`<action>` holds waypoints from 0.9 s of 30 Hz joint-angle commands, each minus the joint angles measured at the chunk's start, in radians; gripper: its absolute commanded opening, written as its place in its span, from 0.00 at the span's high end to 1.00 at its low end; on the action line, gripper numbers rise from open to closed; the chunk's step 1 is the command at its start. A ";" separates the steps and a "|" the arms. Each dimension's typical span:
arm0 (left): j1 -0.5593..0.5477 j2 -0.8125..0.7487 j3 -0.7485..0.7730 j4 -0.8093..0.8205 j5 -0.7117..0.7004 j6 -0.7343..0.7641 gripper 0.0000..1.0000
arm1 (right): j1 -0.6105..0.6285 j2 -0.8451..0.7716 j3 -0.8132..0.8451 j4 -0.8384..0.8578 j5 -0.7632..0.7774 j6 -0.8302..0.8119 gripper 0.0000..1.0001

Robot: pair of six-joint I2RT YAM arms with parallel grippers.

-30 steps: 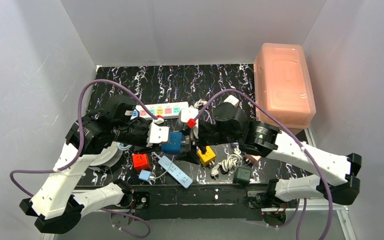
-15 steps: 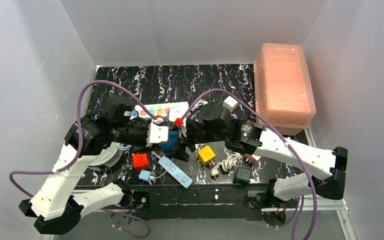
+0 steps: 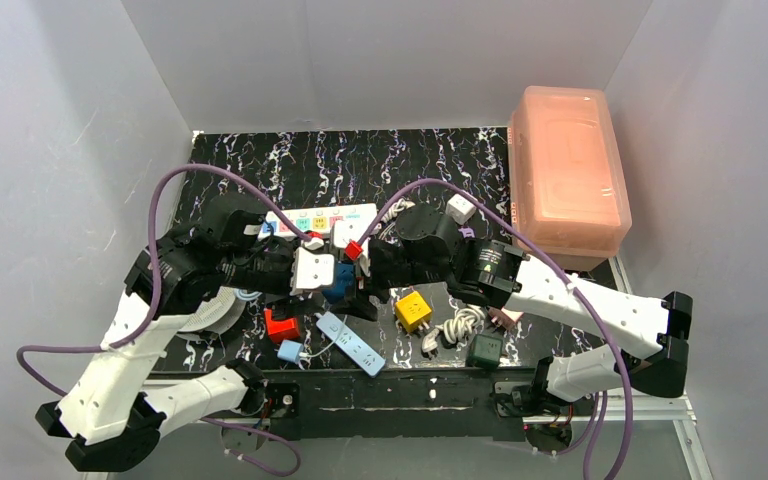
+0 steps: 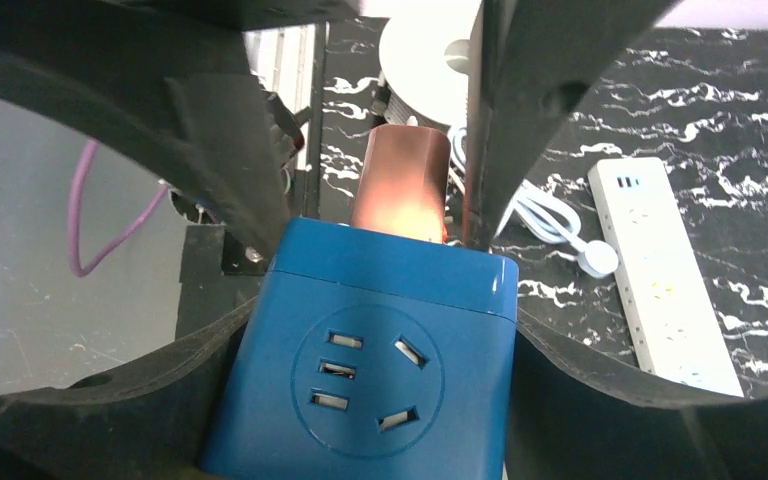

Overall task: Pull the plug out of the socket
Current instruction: Remove the plug from the socket.

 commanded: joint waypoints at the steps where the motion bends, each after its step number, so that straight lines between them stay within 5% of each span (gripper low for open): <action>1: -0.006 -0.013 -0.007 -0.032 0.038 -0.008 0.25 | -0.008 -0.034 0.020 0.031 0.045 -0.003 0.99; 5: -0.008 -0.006 -0.001 -0.031 0.043 -0.009 0.20 | -0.008 -0.035 0.021 0.033 0.034 0.000 0.99; 15: -0.009 -0.013 -0.077 0.023 -0.003 0.062 0.31 | -0.007 -0.044 0.022 0.059 -0.021 0.028 0.99; 27: -0.009 -0.007 -0.067 0.037 -0.025 0.098 0.88 | -0.007 -0.045 -0.001 0.084 -0.032 0.044 0.99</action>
